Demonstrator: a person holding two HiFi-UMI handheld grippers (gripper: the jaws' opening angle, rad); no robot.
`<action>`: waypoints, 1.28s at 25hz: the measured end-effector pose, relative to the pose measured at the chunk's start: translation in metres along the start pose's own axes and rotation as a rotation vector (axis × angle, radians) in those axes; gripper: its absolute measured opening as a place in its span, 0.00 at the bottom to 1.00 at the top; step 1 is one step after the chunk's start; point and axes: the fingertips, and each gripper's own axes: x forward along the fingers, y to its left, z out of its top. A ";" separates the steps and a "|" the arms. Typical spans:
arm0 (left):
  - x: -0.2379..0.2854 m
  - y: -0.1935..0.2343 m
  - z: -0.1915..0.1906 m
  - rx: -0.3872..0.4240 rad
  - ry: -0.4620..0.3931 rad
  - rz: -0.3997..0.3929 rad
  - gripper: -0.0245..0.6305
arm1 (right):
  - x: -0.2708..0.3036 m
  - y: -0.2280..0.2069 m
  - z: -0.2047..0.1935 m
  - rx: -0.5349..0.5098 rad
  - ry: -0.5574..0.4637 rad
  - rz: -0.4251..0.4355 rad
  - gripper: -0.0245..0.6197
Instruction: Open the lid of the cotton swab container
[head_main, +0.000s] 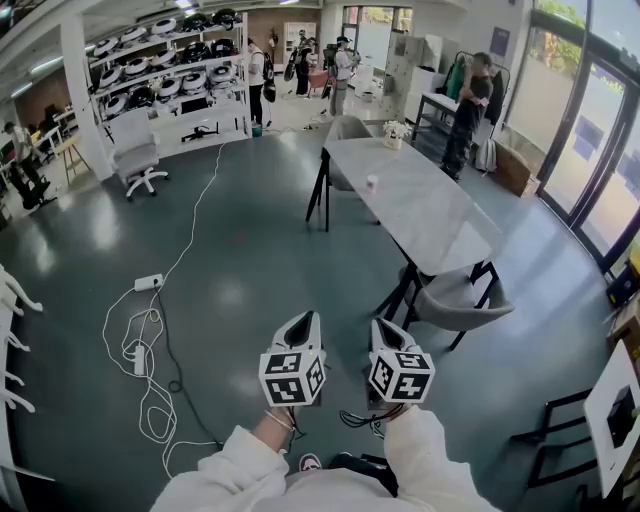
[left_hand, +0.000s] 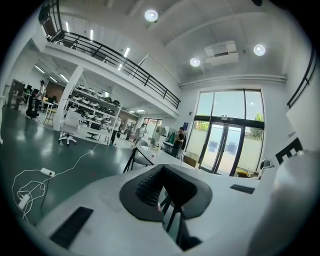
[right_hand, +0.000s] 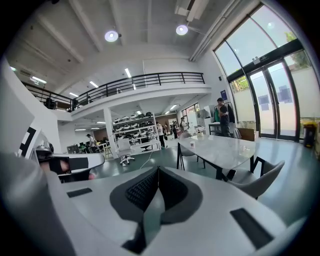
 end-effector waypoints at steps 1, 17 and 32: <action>0.000 0.002 -0.001 -0.002 0.003 0.000 0.05 | 0.002 -0.001 -0.002 0.007 0.005 -0.004 0.13; 0.048 0.047 0.001 -0.041 0.012 0.037 0.05 | 0.071 -0.027 0.001 0.045 0.048 -0.024 0.13; 0.179 0.071 0.029 -0.058 0.014 0.066 0.05 | 0.191 -0.084 0.050 0.022 0.091 0.006 0.13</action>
